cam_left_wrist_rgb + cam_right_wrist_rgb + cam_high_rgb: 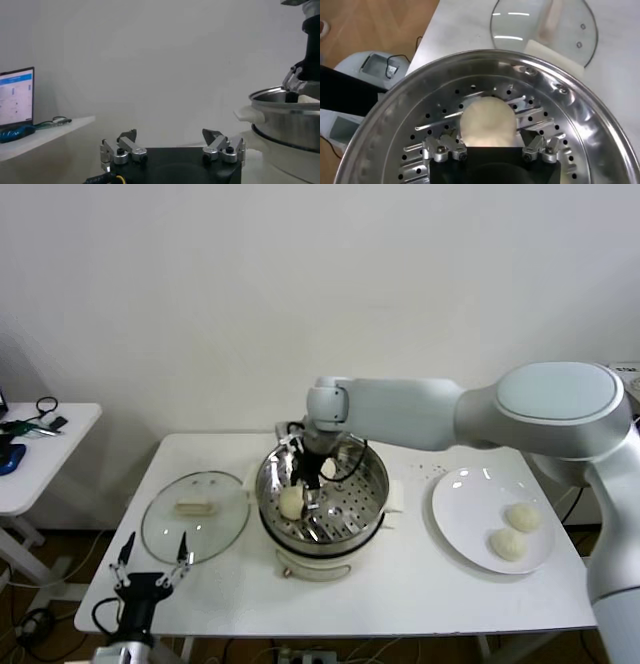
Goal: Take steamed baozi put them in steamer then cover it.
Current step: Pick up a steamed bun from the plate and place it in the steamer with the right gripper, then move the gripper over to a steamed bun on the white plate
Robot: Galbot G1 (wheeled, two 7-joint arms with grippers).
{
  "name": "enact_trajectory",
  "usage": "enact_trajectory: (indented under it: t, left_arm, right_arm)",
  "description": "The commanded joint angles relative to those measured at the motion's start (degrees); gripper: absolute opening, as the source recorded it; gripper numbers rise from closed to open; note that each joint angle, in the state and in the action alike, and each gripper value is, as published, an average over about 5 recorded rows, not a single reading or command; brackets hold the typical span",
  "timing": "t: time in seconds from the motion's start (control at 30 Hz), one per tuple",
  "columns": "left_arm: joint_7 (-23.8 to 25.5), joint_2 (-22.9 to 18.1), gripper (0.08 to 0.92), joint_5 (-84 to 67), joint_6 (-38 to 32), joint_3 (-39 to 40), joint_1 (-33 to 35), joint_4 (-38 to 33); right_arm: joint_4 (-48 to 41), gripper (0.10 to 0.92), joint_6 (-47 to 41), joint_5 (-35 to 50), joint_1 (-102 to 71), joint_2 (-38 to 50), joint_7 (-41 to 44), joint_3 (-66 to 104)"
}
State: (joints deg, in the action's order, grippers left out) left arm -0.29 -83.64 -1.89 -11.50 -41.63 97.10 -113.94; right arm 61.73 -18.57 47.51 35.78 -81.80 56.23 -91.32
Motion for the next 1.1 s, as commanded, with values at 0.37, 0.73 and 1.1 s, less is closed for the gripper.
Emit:
enact_trajectory:
  t: [0.37, 0.73, 1.1]
  left_arm:
    - [-0.02, 0.24, 0.823, 0.23, 0.39, 0.16, -0.32, 0.31]
    - [-0.76, 0.31, 0.823, 0.07, 0.88, -0.50, -1.31, 1.17]
    - [-0.90, 0.06, 0.823, 1.31, 1.95, -0.49, -1.51, 0.97]
  right_arm:
    - [12.84, 0.823, 3.69, -5.99, 13.32, 21.19, 3.92, 0.60]
    - [20.51, 0.823, 5.85, -19.38, 11.33, 42.47, 6.52, 1.68]
    - [15.38, 0.823, 9.76, -36.78, -12.65, 54.59, 8.04, 17.25]
